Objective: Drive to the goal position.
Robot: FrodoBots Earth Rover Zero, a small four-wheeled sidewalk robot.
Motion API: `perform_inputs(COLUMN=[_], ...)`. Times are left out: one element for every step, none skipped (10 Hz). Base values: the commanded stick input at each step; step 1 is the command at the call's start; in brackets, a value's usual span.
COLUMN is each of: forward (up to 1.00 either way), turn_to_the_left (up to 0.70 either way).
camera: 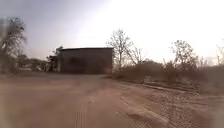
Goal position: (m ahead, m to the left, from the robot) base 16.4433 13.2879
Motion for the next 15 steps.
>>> perform_inputs(forward=[0.70, 0.70, 0.70, 0.70, 0.70, 0.70, 0.70, 0.70, 0.70, 0.70, 0.70, 0.70, 0.70, 0.70, 0.70], turn_to_the_left=[0.00, 0.00, 0.00, 0.00, 0.00, 0.00, 0.00, 0.00, 0.00, 0.00, 0.00, 0.00, 0.00, 0.00, 0.00])
